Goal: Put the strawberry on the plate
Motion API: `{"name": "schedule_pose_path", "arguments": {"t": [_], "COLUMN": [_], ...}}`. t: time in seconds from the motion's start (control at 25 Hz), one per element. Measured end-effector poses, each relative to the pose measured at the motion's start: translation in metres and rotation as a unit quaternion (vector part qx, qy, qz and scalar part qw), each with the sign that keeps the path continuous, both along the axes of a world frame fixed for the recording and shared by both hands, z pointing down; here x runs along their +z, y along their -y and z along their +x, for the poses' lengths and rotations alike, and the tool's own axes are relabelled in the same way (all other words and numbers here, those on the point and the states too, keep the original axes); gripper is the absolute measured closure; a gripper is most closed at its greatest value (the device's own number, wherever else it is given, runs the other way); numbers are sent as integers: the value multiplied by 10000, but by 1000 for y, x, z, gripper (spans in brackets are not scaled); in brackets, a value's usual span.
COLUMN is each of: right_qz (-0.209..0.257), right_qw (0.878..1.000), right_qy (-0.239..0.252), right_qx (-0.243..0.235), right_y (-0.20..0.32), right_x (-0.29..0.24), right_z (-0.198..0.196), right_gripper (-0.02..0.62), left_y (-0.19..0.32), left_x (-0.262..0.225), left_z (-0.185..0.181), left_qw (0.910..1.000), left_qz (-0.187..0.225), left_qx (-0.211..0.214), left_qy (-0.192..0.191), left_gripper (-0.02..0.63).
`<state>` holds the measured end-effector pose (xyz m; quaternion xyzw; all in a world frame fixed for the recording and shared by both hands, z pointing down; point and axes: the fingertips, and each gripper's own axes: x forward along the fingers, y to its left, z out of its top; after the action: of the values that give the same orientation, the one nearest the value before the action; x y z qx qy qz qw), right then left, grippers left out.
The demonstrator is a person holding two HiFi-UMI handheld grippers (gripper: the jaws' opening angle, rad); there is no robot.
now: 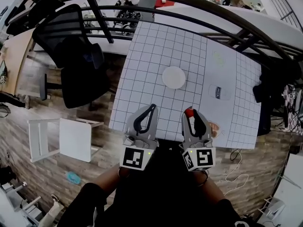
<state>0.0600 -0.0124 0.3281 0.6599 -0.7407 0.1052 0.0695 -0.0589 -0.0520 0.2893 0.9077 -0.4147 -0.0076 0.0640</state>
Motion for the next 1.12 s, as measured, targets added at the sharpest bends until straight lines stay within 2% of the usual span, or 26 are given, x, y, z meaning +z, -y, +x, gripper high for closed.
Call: {"name": "schedule_pose_path", "arguments": {"t": [0.48,1.12], "right_qz": [-111,-335], "right_qw": [9996,9985], "right_qy": [194,337], "right_qx": [-160,-268], "right_y": [56,103], "right_x": [12,37], "right_z": [24,49], "right_gripper": [466,466], "left_y": [46,71], "left_x": [21,63], "left_z": [42,81], "left_qw": [9995,9973], "left_qz": [-208,-619], "left_qx": [113,201], "left_qy": [203,325], "left_gripper": [595,595]}}
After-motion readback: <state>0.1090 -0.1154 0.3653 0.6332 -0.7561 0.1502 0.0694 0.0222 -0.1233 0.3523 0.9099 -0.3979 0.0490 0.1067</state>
